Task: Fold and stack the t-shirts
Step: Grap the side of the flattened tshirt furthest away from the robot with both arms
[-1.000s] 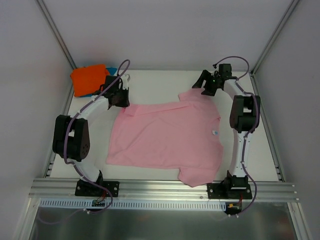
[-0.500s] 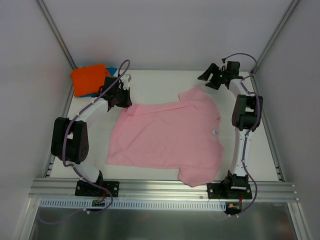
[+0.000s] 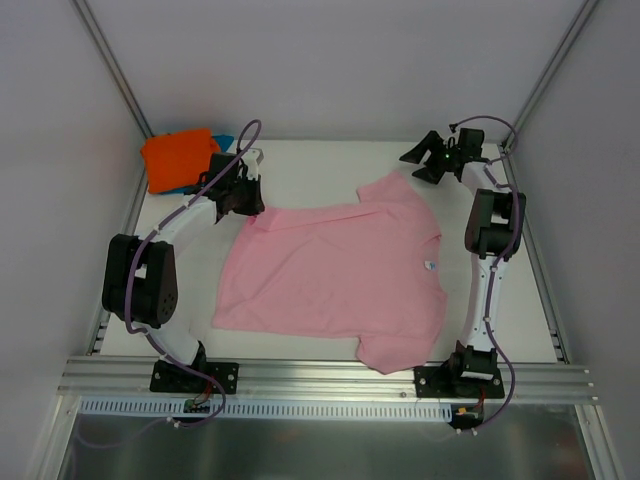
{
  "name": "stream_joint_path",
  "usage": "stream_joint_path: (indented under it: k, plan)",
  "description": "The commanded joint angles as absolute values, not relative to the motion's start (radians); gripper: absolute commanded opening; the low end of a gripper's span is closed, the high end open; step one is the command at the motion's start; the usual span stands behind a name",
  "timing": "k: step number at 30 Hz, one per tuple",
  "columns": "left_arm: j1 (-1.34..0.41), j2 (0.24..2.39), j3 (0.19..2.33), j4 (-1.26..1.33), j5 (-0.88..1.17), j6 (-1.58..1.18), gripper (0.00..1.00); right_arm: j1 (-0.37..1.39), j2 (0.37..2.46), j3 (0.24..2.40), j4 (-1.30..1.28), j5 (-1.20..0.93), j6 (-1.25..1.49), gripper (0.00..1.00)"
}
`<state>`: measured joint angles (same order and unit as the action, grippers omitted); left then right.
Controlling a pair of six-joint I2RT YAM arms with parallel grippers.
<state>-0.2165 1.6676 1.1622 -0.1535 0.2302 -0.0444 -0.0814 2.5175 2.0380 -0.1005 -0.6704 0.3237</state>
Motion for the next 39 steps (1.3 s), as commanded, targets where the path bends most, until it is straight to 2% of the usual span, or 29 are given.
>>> stream_joint_path:
  k: [1, 8, 14, 18, 29, 31, 34, 35, 38, 39]
  plan:
    - [-0.226, 1.638, 1.161, -0.121, 0.244, -0.043, 0.0, -0.074, 2.527, 2.06, -0.127, -0.719, 0.345, 0.84]
    - [-0.229, 1.637, 1.161, -0.123, 0.247, -0.049, 0.0, -0.069, 2.458, 1.947, -0.121, -0.745, 0.351, 0.81]
    - [-0.23, 1.631, 1.158, -0.126, 0.25, -0.057, 0.0, -0.057, 2.45, 1.95, -0.173, -0.768, 0.345, 0.68]
    - [-0.233, 1.623, 1.154, -0.126, 0.25, -0.058, 0.0, -0.051, 2.464, 1.967, -0.192, -0.788, 0.353, 0.63]
    - [-0.235, 1.623, 1.152, -0.118, 0.256, -0.061, 0.0, -0.043, 2.533, 2.037, -0.181, -0.83, 0.42, 0.6]
    - [-0.233, 1.623, 1.152, -0.118, 0.253, -0.06, 0.0, -0.041, 2.545, 2.046, -0.178, -0.831, 0.436, 0.56]
    - [-0.235, 1.623, 1.149, -0.117, 0.252, -0.057, 0.0, -0.038, 2.559, 2.06, -0.173, -0.833, 0.442, 0.37]
    - [-0.235, 1.621, 1.147, -0.117, 0.253, -0.057, 0.0, -0.037, 2.56, 2.068, -0.173, -0.831, 0.443, 0.24]
    - [-0.236, 1.623, 1.144, -0.114, 0.253, -0.058, 0.0, -0.035, 2.565, 2.072, -0.172, -0.822, 0.443, 0.03]
    - [-0.235, 1.623, 1.141, -0.112, 0.255, -0.06, 0.0, -0.034, 2.563, 2.071, -0.17, -0.819, 0.44, 0.01]
